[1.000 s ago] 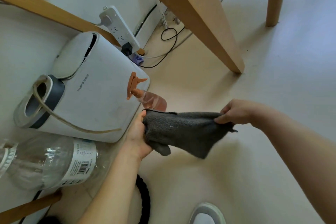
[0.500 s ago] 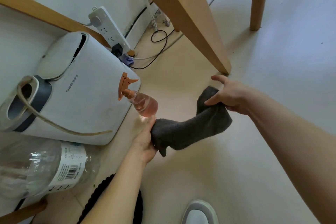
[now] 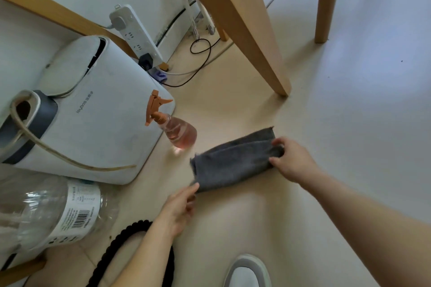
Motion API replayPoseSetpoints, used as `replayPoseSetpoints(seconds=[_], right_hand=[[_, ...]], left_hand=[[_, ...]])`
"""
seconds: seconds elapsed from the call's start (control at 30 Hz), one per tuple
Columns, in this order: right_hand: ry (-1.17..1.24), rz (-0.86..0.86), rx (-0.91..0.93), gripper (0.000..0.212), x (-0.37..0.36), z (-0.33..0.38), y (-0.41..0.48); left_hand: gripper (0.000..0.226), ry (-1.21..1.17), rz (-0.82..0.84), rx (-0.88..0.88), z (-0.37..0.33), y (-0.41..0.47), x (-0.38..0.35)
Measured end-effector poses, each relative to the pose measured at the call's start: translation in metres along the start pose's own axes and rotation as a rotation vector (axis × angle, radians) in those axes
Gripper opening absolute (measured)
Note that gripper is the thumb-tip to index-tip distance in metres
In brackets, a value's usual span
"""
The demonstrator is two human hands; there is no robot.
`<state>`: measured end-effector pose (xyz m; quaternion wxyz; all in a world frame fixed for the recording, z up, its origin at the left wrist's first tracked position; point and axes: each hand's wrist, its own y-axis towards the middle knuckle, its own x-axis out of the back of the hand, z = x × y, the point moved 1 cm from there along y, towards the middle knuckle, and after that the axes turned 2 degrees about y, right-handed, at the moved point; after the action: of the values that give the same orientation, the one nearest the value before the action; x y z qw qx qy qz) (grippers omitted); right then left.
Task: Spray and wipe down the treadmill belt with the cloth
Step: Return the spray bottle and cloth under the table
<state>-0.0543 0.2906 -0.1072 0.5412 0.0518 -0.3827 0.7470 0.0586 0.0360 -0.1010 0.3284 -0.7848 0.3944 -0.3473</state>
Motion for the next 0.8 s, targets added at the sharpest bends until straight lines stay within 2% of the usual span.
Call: replayPoseSetpoints(seconds=[0.1,0.17,0.27,0.37,0.5,0.57,0.63,0.8], right_hand=[[-0.218,0.04,-0.107,0.032,-0.01,-0.014,-0.006],[-0.321,0.032,-0.12,0.032,-0.01,-0.014,-0.004],[-0.367,0.052,-0.14,0.034,-0.006,-0.009,-0.002],[-0.265,0.053,-0.142,0.036,-0.006,-0.009,-0.003],[0.05,-0.048,-0.023,0.054,-0.012,0.007,-0.01],[0.176,-0.007,0.078,0.065,-0.016,0.025,-0.015],[0.204,0.057,0.186,0.068,-0.02,0.044,-0.02],[0.262,0.141,0.338,0.058,-0.021,0.076,-0.024]], left_hand=[[0.021,0.043,-0.07,0.133,0.03,0.01,-0.002],[0.016,0.021,-0.136,0.114,0.04,0.017,-0.004],[0.028,0.08,-0.16,0.09,0.044,0.021,-0.007],[0.038,0.129,-0.151,0.051,0.046,0.016,-0.012],[0.028,0.198,-0.231,-0.233,0.023,0.001,-0.026],[0.022,0.154,-0.12,-0.349,-0.001,-0.013,-0.037],[0.017,0.125,0.042,-0.408,-0.025,-0.029,-0.053],[0.022,-0.033,0.274,-0.425,-0.065,-0.06,-0.076]])
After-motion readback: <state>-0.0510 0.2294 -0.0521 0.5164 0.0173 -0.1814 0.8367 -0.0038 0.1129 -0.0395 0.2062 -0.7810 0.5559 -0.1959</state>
